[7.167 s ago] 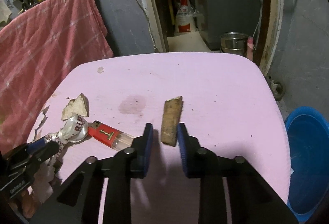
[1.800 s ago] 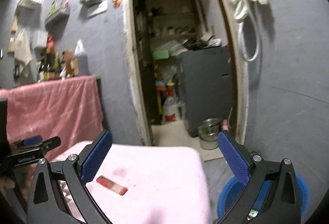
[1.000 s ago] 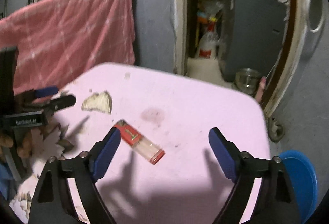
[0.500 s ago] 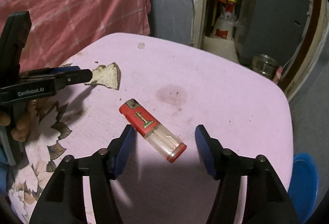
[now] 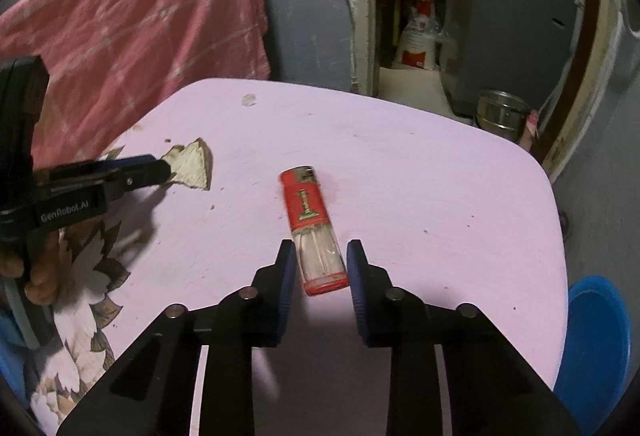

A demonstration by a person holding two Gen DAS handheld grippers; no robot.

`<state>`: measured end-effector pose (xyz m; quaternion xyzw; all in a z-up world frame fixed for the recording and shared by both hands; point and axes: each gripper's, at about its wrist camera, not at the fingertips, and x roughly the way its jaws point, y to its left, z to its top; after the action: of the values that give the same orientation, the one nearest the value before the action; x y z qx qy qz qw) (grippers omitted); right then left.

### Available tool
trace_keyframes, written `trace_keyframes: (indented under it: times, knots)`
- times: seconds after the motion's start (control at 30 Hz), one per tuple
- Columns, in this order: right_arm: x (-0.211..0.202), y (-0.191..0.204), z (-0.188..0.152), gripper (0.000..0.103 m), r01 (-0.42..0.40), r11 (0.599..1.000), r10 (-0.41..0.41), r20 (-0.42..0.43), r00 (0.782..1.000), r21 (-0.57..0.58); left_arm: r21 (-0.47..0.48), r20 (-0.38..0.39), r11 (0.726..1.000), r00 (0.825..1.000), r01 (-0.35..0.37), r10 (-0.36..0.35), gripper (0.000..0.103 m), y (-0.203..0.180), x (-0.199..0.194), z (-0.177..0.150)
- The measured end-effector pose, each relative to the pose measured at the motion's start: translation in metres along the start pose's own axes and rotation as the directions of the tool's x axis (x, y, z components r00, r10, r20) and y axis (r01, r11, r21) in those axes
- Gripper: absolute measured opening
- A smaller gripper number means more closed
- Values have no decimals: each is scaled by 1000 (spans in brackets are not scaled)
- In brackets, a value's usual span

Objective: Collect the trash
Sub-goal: 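Grasp the beige paper scrap with the left gripper while the right gripper grasps the red lighter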

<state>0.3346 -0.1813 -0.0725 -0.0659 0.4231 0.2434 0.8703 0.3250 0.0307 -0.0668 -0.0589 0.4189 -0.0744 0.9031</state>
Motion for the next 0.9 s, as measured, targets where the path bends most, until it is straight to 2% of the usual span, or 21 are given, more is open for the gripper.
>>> trace_keyframes:
  times: [0.2, 0.5, 0.77, 0.9]
  knots:
    - [-4, -10, 0, 22, 0, 998, -1, 23, 1000, 69, -1, -11, 1000, 1000, 3, -3, 12, -2, 5, 1]
    - [-8, -14, -2, 22, -20, 994, 14, 52, 999, 105, 10, -1, 1000, 1000, 11, -11, 9, -4, 1, -3]
    - [-19, -21, -6, 21, -48, 988, 33, 103, 994, 144, 0, 63, 999, 997, 35, -35, 5, -9, -19, -16]
    - [-18, -17, -10, 21, -48, 990, 36, 90, 995, 130, 5, 87, 999, 995, 53, -53, 4, -18, -28, -26]
